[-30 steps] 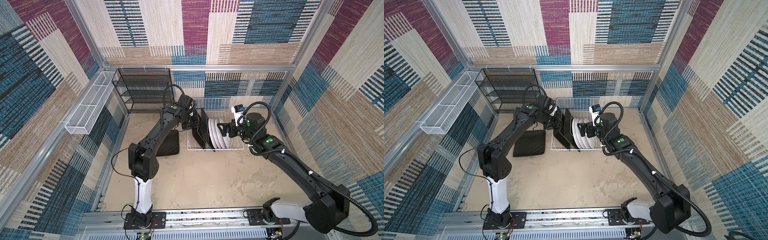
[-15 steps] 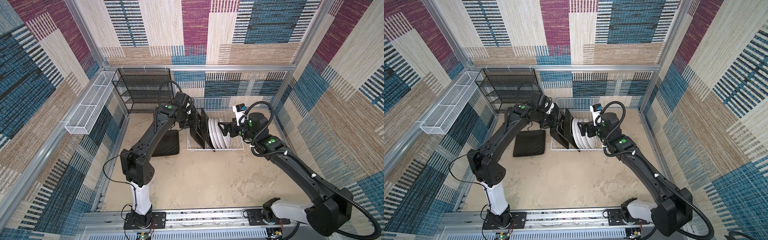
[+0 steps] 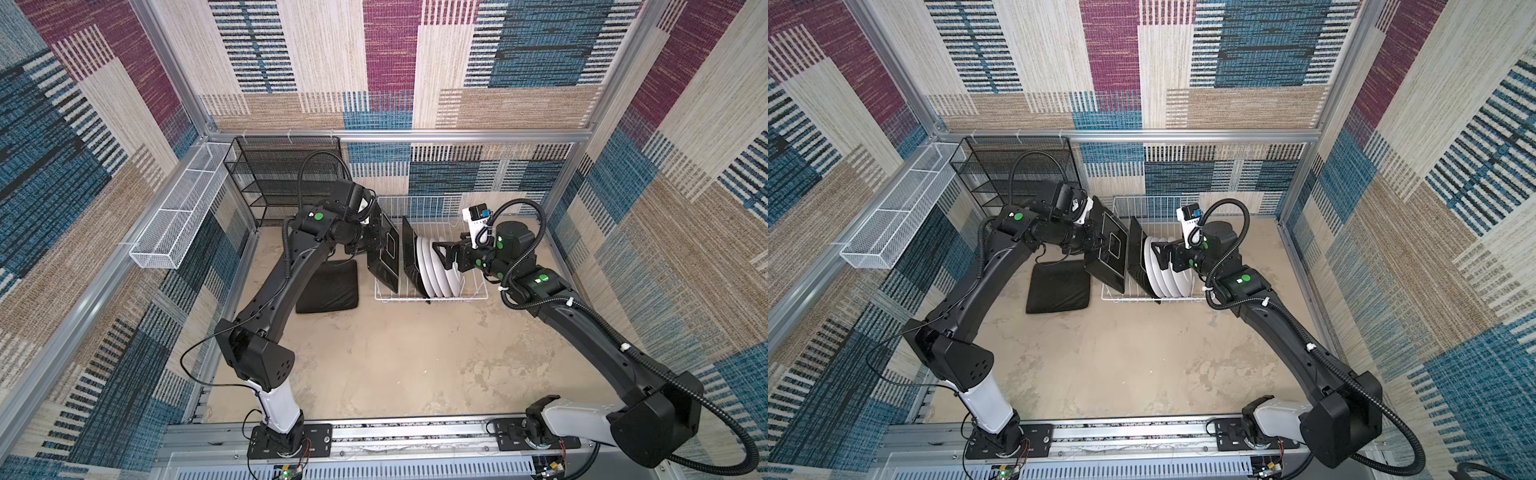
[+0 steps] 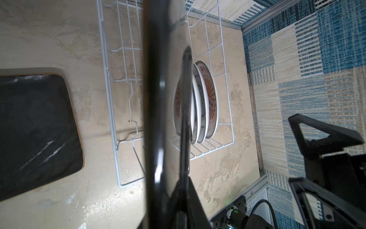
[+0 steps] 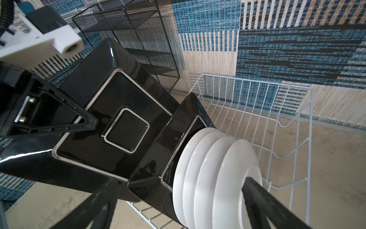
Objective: Unload the plates from the dish rack
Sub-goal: 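Pull the gripped plate up out of the rack slot with the left gripper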
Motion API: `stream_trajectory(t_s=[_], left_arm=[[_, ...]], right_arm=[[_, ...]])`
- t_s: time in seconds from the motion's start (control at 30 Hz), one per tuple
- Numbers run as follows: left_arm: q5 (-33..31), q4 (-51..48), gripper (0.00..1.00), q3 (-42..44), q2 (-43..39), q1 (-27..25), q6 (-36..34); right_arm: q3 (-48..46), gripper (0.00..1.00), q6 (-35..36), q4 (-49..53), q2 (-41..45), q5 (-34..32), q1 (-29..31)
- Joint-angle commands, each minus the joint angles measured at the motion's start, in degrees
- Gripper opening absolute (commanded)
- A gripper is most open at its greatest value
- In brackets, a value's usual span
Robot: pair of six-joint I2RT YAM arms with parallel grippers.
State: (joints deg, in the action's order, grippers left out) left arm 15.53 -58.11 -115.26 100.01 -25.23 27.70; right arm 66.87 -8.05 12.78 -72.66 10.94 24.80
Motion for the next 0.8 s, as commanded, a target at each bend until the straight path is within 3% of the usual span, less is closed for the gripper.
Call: stream_trajectory(t_s=[0.0, 0.37, 0.77], left_arm=[[-2.23, 3.97, 0.00, -0.17, -2.71, 0.10, -6.74], [-8.68, 7.68, 0.00, 2.81, -9.29, -0.04, -23.80], [-13.09, 31.87, 0.00, 26.12, -25.21, -0.75, -41.63]], right_arm=[[0.47, 0.99, -1.61, -1.80, 0.17, 1.14, 0.07], [1.10, 0.99, -5.96, -2.04, 0.30, 4.77, -0.01], [4.90, 0.99, -18.71, -4.33, -3.43, 16.92, -2.02]])
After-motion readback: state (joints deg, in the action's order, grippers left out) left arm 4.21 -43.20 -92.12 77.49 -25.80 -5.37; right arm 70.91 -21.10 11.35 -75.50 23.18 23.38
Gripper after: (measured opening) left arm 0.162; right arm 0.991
